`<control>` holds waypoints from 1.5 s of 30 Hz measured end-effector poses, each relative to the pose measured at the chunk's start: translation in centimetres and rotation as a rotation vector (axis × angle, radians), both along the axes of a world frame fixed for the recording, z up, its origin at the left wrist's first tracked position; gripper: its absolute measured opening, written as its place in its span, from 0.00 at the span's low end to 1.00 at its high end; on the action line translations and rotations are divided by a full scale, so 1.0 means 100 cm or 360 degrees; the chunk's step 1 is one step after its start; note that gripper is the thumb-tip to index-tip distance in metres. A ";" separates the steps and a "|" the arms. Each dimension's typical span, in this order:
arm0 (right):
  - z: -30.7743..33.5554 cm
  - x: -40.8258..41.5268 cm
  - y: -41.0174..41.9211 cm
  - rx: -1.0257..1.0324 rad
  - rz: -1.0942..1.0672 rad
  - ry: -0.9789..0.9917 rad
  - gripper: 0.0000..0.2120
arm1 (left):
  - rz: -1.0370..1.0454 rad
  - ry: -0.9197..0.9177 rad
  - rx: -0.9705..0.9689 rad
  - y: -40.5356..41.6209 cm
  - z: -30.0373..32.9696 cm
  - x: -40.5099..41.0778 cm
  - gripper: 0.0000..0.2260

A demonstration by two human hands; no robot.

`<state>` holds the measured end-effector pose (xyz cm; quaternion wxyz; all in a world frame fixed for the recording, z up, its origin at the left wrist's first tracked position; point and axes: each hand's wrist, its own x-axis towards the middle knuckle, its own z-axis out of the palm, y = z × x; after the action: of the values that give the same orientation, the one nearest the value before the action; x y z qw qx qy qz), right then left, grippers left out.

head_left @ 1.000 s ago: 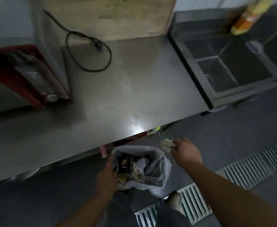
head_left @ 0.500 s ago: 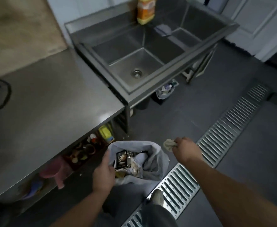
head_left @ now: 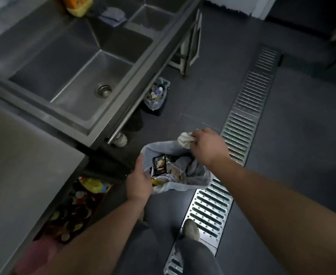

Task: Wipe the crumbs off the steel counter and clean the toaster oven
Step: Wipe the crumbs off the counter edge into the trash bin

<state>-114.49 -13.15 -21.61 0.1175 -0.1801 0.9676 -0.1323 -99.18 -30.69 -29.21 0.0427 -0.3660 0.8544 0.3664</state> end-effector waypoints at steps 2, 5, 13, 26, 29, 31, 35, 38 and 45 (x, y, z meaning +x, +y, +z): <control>-0.016 -0.009 -0.008 -0.0017 -0.0064 0.0017 0.16 | -0.0042 0.0005 0.0028 -0.009 -0.018 -0.022 0.28; -0.053 -0.020 -0.025 -0.0012 -0.0117 0.0034 0.16 | -0.0067 0.0020 0.0022 -0.028 -0.050 -0.050 0.28; -0.151 -0.046 -0.073 0.0002 -0.0227 -0.0061 0.16 | 0.0005 -0.0075 -0.0059 -0.089 -0.147 -0.088 0.28; -0.331 -0.091 -0.117 -0.0088 -0.0149 -0.0091 0.13 | 0.0349 -0.0039 -0.0138 -0.161 -0.346 -0.141 0.29; -0.370 -0.103 -0.127 -0.0134 -0.0163 -0.0053 0.13 | 0.0523 0.0008 -0.0096 -0.164 -0.388 -0.148 0.28; -0.392 -0.112 -0.136 -0.0157 -0.0144 -0.0015 0.13 | 0.0594 0.0064 -0.0070 -0.168 -0.418 -0.150 0.28; -0.429 -0.127 -0.158 -0.0240 -0.0110 0.0031 0.13 | 0.0815 0.0014 0.0108 -0.182 -0.467 -0.150 0.28; -0.452 -0.131 -0.172 -0.0289 -0.0091 0.0047 0.14 | 0.0815 -0.0010 0.0036 -0.187 -0.496 -0.151 0.29; -0.490 -0.126 -0.186 -0.0301 0.0019 0.0079 0.14 | 0.0981 0.0232 0.0226 -0.197 -0.530 -0.178 0.28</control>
<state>-127.10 -31.73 -70.58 0.0769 -0.1995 0.9523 -0.2179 -116.97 -50.42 -82.23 -0.1062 -0.5764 0.6764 0.4460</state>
